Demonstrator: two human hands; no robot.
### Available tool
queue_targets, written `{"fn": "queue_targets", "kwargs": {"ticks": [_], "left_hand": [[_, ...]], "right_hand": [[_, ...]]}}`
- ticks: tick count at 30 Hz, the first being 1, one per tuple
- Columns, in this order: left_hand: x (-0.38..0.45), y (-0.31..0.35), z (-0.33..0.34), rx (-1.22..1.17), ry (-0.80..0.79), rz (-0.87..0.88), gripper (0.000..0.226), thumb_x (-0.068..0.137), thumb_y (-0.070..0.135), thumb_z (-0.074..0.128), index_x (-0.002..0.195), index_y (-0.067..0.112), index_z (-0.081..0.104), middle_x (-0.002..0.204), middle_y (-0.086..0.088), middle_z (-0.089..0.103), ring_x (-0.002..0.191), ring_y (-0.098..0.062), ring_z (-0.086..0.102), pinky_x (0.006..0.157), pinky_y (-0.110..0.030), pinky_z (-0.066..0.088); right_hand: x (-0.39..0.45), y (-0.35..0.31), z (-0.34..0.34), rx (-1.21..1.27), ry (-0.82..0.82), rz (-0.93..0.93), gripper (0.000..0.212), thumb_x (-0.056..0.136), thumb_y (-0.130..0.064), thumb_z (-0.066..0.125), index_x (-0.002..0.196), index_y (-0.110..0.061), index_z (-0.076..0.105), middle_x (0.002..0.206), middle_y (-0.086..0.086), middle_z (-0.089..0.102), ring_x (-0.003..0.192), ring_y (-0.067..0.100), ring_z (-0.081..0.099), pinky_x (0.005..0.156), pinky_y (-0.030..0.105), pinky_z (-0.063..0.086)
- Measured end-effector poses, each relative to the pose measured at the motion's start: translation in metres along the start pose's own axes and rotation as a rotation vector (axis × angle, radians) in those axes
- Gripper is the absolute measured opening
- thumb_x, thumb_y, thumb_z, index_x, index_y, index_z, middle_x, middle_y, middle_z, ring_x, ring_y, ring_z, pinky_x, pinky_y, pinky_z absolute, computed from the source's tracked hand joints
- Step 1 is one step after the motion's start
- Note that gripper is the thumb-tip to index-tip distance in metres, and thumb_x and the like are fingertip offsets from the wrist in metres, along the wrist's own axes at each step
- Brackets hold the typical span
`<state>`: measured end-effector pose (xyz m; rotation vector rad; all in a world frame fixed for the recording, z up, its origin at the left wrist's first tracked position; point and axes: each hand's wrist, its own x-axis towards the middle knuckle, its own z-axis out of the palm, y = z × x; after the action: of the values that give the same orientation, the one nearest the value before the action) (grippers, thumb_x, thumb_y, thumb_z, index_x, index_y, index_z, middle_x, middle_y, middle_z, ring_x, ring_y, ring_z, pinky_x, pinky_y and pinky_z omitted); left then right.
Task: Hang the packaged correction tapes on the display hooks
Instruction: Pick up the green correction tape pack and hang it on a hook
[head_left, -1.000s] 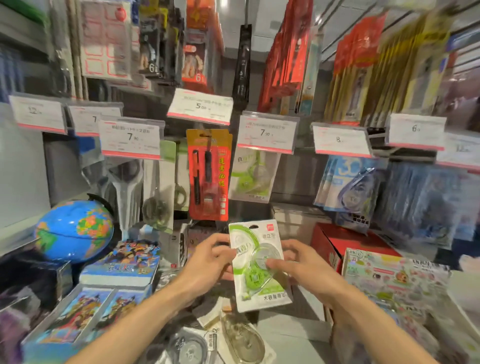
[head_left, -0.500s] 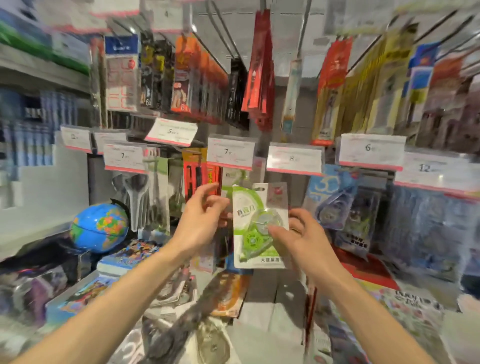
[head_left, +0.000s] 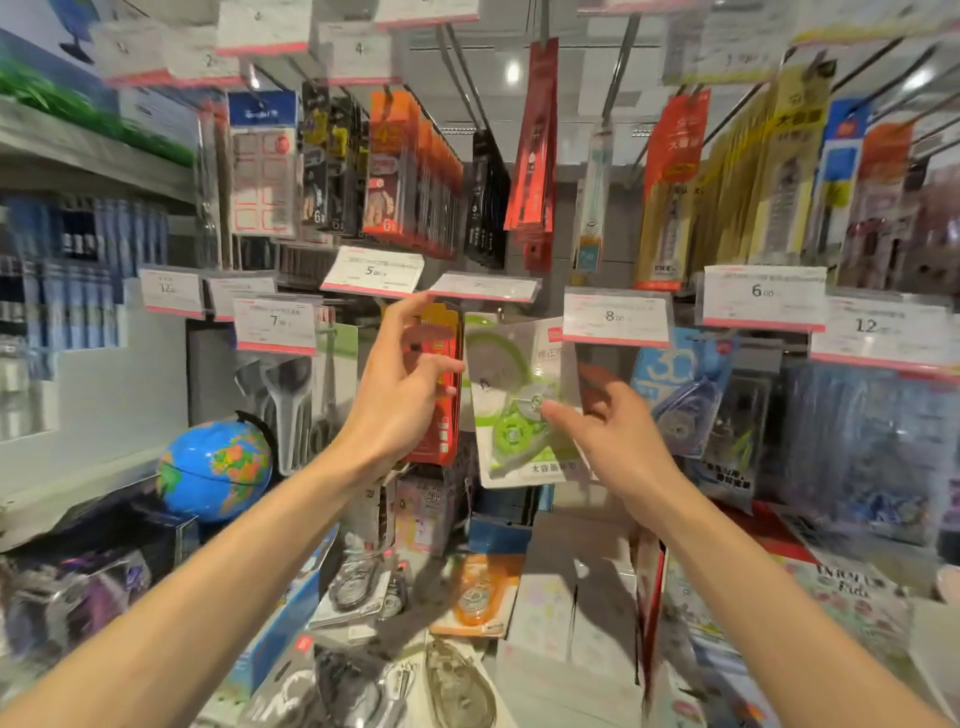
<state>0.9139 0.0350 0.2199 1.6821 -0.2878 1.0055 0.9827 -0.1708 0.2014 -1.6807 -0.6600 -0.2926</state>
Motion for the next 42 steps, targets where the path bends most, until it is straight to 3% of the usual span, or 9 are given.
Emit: {"fn": "queue_targets", "kwargs": {"ticks": [4,9,22,28,31,34,37,40,42], "left_hand": [[0.001,0.003,-0.004,0.043,-0.029,0.040,0.063,0.097,0.004,0.055,0.118,0.062,0.041,0.135,0.000,0.057,0.093,-0.007,0.071,0.084,-0.038,0.059],[-0.002,-0.002,-0.007,0.075,-0.065,0.020,0.058,0.099,0.005,0.048,0.134,0.050,0.037,0.141,0.000,0.052,0.098,-0.004,0.070,0.100,-0.051,0.052],[0.000,-0.026,-0.014,0.104,-0.098,0.031,0.059,0.099,0.002,0.048,0.135,0.048,0.043,0.131,0.008,0.059,0.115,-0.018,0.063,0.085,-0.034,0.057],[-0.006,-0.058,-0.002,0.328,-0.116,-0.008,0.052,0.100,0.022,0.049,0.146,0.043,0.034,0.141,0.011,0.047,0.126,-0.007,0.051,0.111,-0.045,0.043],[-0.004,-0.076,0.008,0.341,-0.153,-0.064,0.053,0.101,0.037,0.050,0.150,0.041,0.030,0.144,0.011,0.049,0.132,-0.012,0.050,0.112,-0.048,0.042],[0.001,-0.088,0.015,0.333,-0.173,-0.085,0.056,0.100,0.043,0.050,0.152,0.039,0.031,0.145,0.010,0.052,0.132,-0.012,0.052,0.110,-0.047,0.044],[0.002,-0.092,0.021,0.312,-0.181,-0.054,0.051,0.102,0.036,0.050,0.151,0.041,0.033,0.133,0.015,0.061,0.119,-0.004,0.062,0.105,-0.039,0.050],[0.006,-0.098,0.024,0.344,-0.189,-0.027,0.052,0.104,0.035,0.046,0.152,0.045,0.029,0.111,0.010,0.074,0.082,-0.002,0.068,0.085,-0.035,0.057],[0.008,-0.103,0.026,0.384,-0.189,-0.029,0.052,0.103,0.035,0.044,0.151,0.046,0.029,0.088,0.000,0.075,0.060,-0.009,0.058,0.069,-0.038,0.052]], "right_hand": [[0.012,-0.002,0.014,-0.007,0.029,-0.011,0.053,0.088,-0.034,0.073,0.135,-0.024,0.049,0.110,-0.012,0.068,0.098,0.003,0.066,0.078,0.022,0.054],[0.019,-0.002,0.022,0.016,0.059,-0.021,0.041,0.090,-0.027,0.071,0.127,-0.029,0.052,0.102,-0.015,0.071,0.088,-0.002,0.069,0.063,0.014,0.054],[0.035,0.006,0.038,0.048,0.084,0.062,0.047,0.092,-0.025,0.070,0.134,-0.022,0.049,0.095,-0.009,0.074,0.085,0.008,0.072,0.068,0.025,0.058],[0.038,0.015,0.044,0.024,0.101,0.082,0.043,0.093,-0.023,0.067,0.132,-0.025,0.048,0.091,-0.005,0.073,0.079,0.011,0.069,0.060,0.021,0.053],[0.040,0.015,0.047,0.004,0.103,0.095,0.042,0.095,-0.025,0.064,0.132,-0.028,0.046,0.094,-0.004,0.071,0.086,0.018,0.071,0.057,0.020,0.051],[0.036,0.020,0.050,-0.171,0.130,0.040,0.057,0.096,-0.036,0.060,0.144,-0.030,0.031,0.096,-0.014,0.063,0.079,0.009,0.067,0.065,0.027,0.053],[0.024,0.033,0.051,-0.480,0.141,-0.145,0.059,0.098,-0.045,0.051,0.143,-0.026,0.019,0.101,-0.004,0.070,0.073,0.019,0.068,0.068,0.037,0.053],[0.017,0.042,0.050,-0.595,0.047,-0.211,0.070,0.101,-0.045,0.045,0.150,-0.053,-0.004,0.093,-0.002,0.060,0.061,0.018,0.063,0.058,0.037,0.051],[0.020,0.045,0.049,-0.614,0.019,-0.182,0.071,0.102,-0.044,0.043,0.147,-0.059,-0.009,0.089,-0.004,0.053,0.054,0.016,0.060,0.053,0.038,0.050]]}}
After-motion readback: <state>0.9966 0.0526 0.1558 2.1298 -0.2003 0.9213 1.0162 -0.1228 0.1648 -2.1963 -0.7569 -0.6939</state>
